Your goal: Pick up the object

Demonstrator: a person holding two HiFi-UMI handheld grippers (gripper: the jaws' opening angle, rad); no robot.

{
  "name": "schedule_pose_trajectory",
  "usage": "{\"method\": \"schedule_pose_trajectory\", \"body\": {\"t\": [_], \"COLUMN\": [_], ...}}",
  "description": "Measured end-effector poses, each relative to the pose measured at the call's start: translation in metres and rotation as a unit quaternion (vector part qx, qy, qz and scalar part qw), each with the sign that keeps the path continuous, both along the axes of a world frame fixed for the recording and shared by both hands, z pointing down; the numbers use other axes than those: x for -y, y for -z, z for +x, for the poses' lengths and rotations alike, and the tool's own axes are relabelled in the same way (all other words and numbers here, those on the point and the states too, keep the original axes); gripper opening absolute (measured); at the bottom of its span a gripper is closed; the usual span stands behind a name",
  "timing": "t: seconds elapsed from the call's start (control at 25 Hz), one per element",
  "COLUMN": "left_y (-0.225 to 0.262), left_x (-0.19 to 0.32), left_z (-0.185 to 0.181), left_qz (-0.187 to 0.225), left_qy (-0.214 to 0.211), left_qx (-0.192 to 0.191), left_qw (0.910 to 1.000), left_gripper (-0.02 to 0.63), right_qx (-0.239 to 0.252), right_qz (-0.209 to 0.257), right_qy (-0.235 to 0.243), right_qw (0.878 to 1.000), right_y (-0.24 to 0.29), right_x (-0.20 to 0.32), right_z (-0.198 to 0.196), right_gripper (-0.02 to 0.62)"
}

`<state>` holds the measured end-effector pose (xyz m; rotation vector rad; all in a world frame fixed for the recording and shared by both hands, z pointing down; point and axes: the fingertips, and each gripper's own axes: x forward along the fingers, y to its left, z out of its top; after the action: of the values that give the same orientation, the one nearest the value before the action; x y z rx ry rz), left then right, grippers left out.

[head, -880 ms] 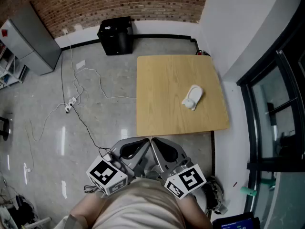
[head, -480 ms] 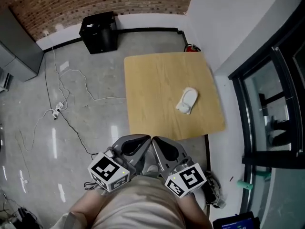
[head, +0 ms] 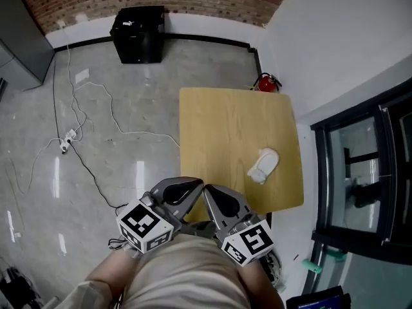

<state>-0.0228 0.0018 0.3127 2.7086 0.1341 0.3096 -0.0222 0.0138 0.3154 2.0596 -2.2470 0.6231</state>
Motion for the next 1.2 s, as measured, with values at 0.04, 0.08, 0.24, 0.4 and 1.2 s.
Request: {"method": "schedule_pose_trajectory", "body": {"t": [0.04, 0.08, 0.24, 0.4, 1.2], "left_y": [-0.003, -0.007, -0.017, -0.023, -0.118], "left_x": [0.006, 0.012, 0.028, 0.036, -0.023], "left_z": [0.0, -0.001, 0.001, 0.008, 0.027], "left_qz": [-0.001, -0.002, 0.004, 0.009, -0.112], "left_qy": [0.005, 0.009, 0.039, 0.095, 0.179], "left_qx": [0.003, 0.007, 0.03, 0.047, 0.125], "left_qw": [1.0, 0.9999, 0.9988, 0.9943, 0.9694], "left_gripper": [-0.008, -0.008, -0.008, -0.008, 0.063], "right_qx": [0.001, 0.002, 0.008, 0.02, -0.088], "right_qz": [-0.003, -0.007, -0.017, -0.022, -0.203], "right_qy": [0.009, 0.018, 0.058, 0.114, 0.357], "right_qw": [1.0, 1.0, 0.998, 0.993, 0.908], "right_y": [-0.002, -0.005, -0.015, -0.025, -0.148], "right_x": [0.007, 0.013, 0.03, 0.043, -0.016], "right_z": [0.0, 0.0, 0.002, 0.013, 0.019], "right_gripper": [0.011, 0.011, 0.011, 0.011, 0.114]}}
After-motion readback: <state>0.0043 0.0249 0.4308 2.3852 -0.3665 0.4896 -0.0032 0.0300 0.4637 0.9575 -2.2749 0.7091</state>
